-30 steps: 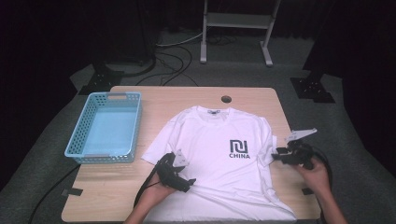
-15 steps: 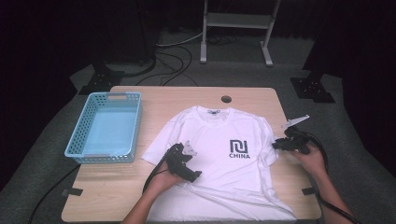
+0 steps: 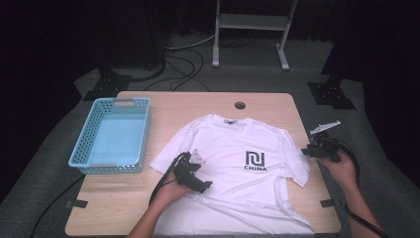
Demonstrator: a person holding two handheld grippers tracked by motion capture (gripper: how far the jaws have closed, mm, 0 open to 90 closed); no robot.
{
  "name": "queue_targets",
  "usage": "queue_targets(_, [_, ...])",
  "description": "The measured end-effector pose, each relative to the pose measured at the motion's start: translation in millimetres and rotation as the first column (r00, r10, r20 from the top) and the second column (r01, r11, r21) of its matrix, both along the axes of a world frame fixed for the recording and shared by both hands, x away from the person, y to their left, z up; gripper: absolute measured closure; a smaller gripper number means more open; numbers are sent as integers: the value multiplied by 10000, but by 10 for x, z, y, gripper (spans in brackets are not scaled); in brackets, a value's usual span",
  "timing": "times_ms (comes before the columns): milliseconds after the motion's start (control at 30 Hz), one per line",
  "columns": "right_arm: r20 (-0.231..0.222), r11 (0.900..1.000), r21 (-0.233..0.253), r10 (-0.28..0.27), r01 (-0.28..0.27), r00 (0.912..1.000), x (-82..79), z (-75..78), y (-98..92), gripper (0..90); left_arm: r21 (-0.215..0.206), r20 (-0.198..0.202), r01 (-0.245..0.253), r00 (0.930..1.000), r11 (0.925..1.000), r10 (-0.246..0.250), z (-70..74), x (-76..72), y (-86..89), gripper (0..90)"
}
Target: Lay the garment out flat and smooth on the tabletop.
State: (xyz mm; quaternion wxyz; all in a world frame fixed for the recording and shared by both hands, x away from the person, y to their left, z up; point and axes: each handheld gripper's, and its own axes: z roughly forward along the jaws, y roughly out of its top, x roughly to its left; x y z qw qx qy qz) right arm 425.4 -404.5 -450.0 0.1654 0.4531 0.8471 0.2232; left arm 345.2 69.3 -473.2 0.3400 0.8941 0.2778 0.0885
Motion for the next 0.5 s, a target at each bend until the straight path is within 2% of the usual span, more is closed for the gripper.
queue_targets(33, [0,10000,0,0,0,10000,0,0,0,625,31,31,16,10000,10000,-16,0,1,-1,95])
queue_targets(133, [371,9980,-631,7,17,9993,23,-56,65,644,-53,2,-67,10000,10000,67,-2,-4,9,95])
queue_targets(167, [371,9980,-631,7,17,9993,23,-56,65,644,-53,2,-67,10000,10000,67,-2,-4,9,95])
queue_targets(233, [595,9857,-1654,-234,330,9980,-17,-46,10,656,-1,42,-82,10000,10000,82,-4,-13,5,95])
queue_targets(267, [489,9792,-1911,-602,685,9970,-31,-34,-47,652,65,84,-41,10000,10000,41,-3,-14,2,95])
queue_targets(300, [546,9841,-1424,-994,1062,9936,-86,27,-151,630,150,100,0,10000,9999,-2,0,-12,-2,95])
queue_targets(333, [546,9841,-1424,-994,1062,9936,-86,27,-151,630,202,90,14,10000,9998,-15,2,-11,-8,95])
queue_targets(367, [593,9904,-924,-972,1024,9935,-118,62,-162,617,237,89,21,10000,9997,-23,5,-8,-14,95])
queue_targets(400, [584,9967,-421,-663,689,9961,-171,102,-105,589,319,148,28,9999,9995,-33,10,-3,-17,95])
queue_targets(433, [584,9967,-421,-663,689,9961,-171,102,-105,589,364,240,-33,9997,9993,24,16,-4,-17,95])
queue_targets(500, [267,9989,432,-195,183,9995,-230,129,0,561,149,340,-157,9993,9998,152,37,-22,-5,95])
